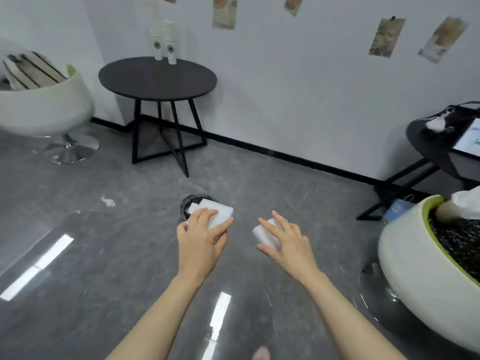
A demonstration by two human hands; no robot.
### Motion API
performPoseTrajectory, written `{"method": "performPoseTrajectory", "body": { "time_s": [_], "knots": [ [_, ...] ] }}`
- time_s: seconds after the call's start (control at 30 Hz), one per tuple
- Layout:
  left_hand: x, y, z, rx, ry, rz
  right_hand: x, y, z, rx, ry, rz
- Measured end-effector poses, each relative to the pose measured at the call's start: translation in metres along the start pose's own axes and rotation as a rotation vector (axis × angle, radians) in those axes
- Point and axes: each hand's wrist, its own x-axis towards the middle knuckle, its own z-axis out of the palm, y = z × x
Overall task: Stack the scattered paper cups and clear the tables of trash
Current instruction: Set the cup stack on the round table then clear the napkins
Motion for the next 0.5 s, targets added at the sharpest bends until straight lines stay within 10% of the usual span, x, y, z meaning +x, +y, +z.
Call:
{"method": "performPoseTrajectory", "body": {
  "time_s": [0.5],
  "knots": [
    [0.166,-0.139,0.107,0.083,0.004,-0.431,0.301,0.002,0.033,-0.130,-0.188,-0.209]
  ]
}}
